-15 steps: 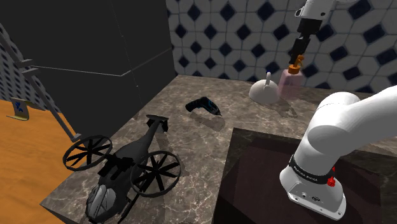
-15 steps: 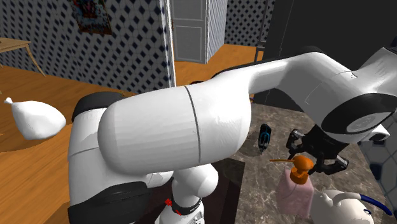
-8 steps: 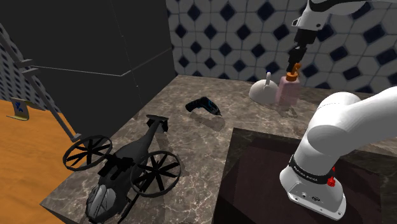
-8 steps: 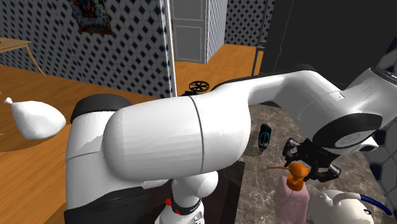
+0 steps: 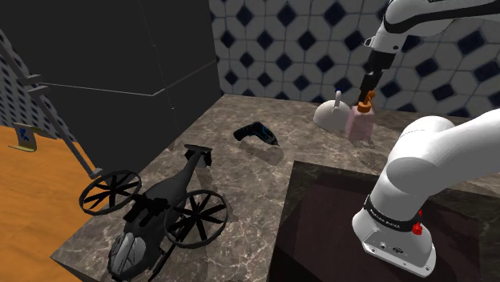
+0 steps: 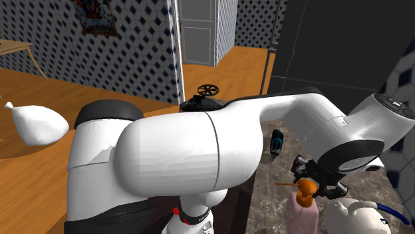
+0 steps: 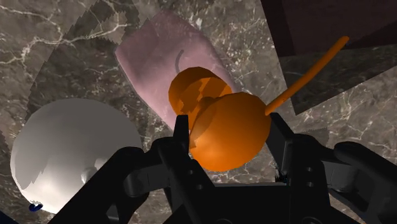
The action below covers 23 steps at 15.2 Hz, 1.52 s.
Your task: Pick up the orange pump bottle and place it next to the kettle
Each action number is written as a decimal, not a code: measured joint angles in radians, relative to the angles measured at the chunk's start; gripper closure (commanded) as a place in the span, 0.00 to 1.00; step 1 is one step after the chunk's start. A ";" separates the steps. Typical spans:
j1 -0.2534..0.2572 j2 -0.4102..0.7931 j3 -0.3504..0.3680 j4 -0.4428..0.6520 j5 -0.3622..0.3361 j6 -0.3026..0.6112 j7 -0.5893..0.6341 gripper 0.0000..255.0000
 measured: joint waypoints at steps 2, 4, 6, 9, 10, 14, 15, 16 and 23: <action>-0.002 0.003 -0.015 -0.020 -0.011 0.024 -0.003 1.00; -0.006 0.004 -0.028 -0.045 -0.021 0.050 -0.003 1.00; -0.004 0.012 -0.045 -0.063 -0.031 0.078 -0.005 1.00; -0.007 0.016 -0.061 -0.092 -0.044 0.111 -0.005 1.00; -0.006 0.019 -0.066 -0.095 -0.046 0.117 -0.005 1.00; -0.005 0.021 -0.071 -0.098 -0.048 0.124 -0.006 1.00; -0.005 0.021 -0.071 -0.099 -0.048 0.124 -0.006 1.00; -0.005 0.021 -0.071 -0.099 -0.048 0.125 -0.006 0.00; -0.004 0.020 -0.066 -0.083 -0.044 0.109 -0.010 0.00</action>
